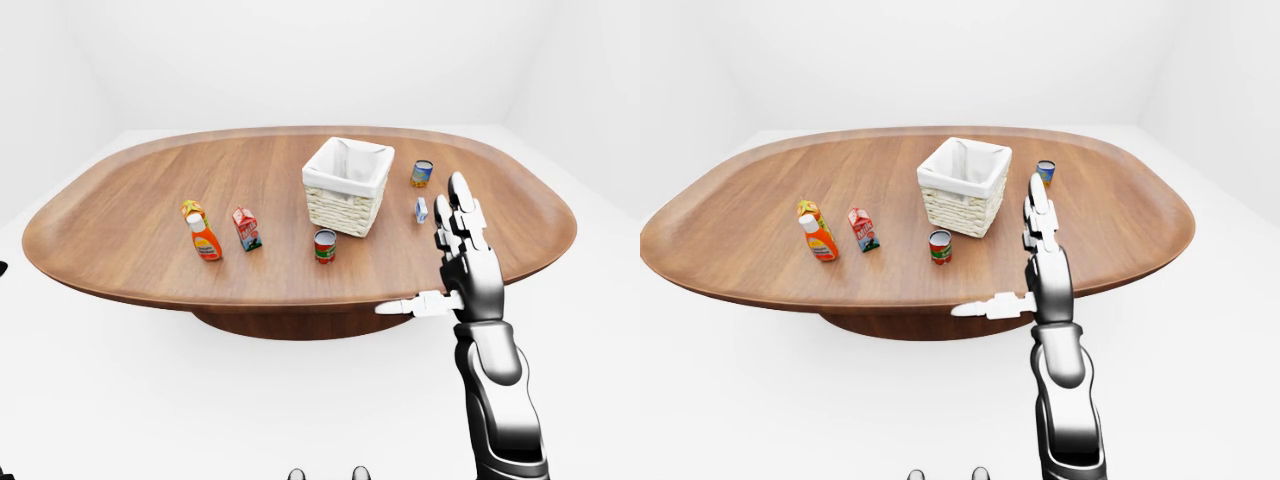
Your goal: Pick the milk and place it in the basket.
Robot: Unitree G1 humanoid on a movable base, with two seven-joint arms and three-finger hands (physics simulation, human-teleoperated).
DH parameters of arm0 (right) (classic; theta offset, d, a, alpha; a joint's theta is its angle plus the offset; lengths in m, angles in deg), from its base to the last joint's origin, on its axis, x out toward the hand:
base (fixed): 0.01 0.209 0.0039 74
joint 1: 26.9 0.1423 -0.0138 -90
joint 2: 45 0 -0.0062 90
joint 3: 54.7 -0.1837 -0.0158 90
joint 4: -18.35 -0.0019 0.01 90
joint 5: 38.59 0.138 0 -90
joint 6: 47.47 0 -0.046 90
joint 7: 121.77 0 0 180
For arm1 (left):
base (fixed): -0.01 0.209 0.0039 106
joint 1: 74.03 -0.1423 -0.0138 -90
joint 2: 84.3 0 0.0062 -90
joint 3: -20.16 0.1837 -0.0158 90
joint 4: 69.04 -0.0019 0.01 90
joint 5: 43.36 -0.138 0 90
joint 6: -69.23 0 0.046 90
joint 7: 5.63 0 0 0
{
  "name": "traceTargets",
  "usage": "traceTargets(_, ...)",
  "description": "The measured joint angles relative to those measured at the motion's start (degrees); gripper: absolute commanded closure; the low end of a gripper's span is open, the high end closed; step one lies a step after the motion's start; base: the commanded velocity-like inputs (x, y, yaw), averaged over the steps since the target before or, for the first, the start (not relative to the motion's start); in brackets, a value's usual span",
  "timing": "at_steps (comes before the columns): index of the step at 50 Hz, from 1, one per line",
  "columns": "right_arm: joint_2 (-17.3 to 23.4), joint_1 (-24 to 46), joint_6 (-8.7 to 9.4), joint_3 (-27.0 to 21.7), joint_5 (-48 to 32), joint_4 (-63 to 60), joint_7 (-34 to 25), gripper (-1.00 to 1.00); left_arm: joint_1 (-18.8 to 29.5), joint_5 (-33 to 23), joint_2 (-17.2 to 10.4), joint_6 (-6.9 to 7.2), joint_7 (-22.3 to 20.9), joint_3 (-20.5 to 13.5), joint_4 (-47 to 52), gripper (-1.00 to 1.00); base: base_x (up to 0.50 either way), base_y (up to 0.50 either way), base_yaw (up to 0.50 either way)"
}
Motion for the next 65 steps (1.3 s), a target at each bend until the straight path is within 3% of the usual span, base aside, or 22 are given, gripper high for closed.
traceTargets(25, 0.3, -0.3, 0.00, -0.5, -0.2, 1.2, 0.4, -1.00, 0.0, -0.3, 0.0, 0.28, -0.4, 0.0, 0.0, -1.00, 0.00, 0.00, 0.00)
traceTargets(57, 0.4, -0.7, 0.00, -0.1, -3.4, 1.4, -0.7, -1.00, 0.0, -0.3, 0.0, -0.01, -0.6, 0.0, -0.1, -1.00, 0.00, 0.49, 0.00)
traceTargets(65, 0.1, -0.4, 0.00, -0.1, -3.1, 1.4, -0.6, -1.00, 0.0, -0.4, -0.1, -0.06, -0.6, -0.1, -0.1, -1.00, 0.01, 0.02, 0.00)
